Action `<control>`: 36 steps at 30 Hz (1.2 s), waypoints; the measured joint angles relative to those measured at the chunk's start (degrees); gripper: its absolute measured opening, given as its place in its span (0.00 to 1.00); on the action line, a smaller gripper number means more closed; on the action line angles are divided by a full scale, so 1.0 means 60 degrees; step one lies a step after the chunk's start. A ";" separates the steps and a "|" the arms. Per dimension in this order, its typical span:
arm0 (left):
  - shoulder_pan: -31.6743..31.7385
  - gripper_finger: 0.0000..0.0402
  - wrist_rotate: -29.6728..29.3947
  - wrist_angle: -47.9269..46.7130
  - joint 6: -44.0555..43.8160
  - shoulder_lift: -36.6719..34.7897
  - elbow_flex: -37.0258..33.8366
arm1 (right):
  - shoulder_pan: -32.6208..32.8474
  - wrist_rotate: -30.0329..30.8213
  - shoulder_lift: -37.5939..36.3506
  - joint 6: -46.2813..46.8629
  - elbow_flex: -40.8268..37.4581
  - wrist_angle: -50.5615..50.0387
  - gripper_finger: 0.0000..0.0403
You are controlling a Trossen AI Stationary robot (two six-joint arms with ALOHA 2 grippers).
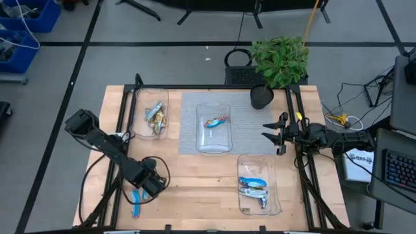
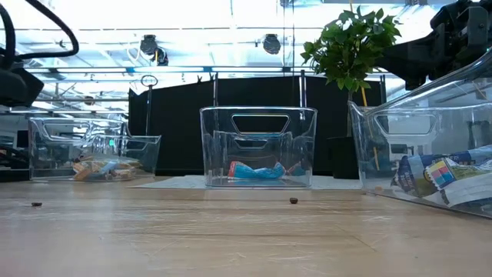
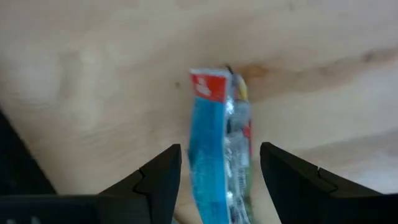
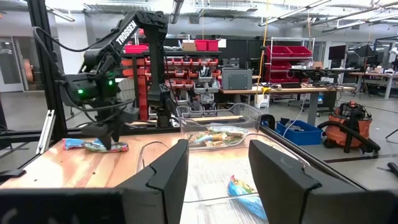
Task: Pick and place Granola Bars by type
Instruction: Put the red granola bar into the top right transparent bin
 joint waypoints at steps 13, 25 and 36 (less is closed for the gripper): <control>0.0046 0.45 -0.0114 0.0600 0.0715 0.0000 -0.0017 | -0.0004 0.0000 0.0000 -0.0003 -0.0002 0.0000 0.40; 0.0046 0.01 -0.1169 0.0988 0.2232 -0.0010 0.0034 | -0.0003 0.0000 0.0000 -0.0002 0.0000 0.0000 0.40; 0.0335 0.00 -0.4882 -0.0129 0.6170 -0.0131 0.2140 | -0.0003 0.0000 0.0004 0.0000 -0.0003 0.0000 0.40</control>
